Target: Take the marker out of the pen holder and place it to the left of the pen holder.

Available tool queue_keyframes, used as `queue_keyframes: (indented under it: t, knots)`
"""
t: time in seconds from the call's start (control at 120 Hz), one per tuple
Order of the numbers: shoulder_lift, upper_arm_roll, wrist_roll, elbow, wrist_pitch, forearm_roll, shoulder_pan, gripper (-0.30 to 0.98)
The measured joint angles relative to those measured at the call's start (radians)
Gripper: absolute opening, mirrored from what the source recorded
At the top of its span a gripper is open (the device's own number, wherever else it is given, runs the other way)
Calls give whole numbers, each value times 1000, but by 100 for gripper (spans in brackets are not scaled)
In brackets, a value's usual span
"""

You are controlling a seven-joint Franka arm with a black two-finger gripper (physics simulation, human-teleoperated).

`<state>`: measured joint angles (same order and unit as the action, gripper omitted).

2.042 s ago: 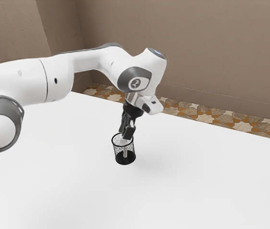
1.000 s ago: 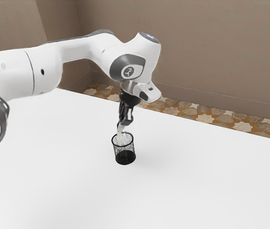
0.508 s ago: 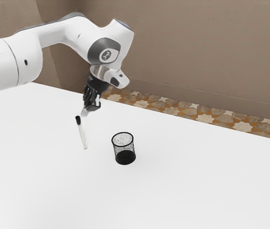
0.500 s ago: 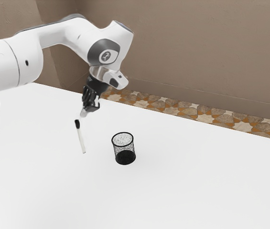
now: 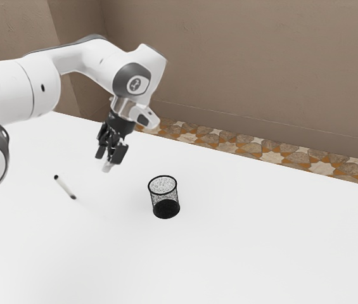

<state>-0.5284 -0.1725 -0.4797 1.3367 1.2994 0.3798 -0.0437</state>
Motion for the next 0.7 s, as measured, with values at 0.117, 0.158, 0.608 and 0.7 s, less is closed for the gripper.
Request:
queue_keyframes:
  t: [0.117,0.158,0.608,0.7]
  knots:
    - [3,-31,-2,1,50,-46,-25,58]
    - [2,-67,-2,1,71,-56,-48,60]
    - [34,-397,1,40,318,-107,-310,68]
    - [38,-398,1,47,351,-110,-316,68]
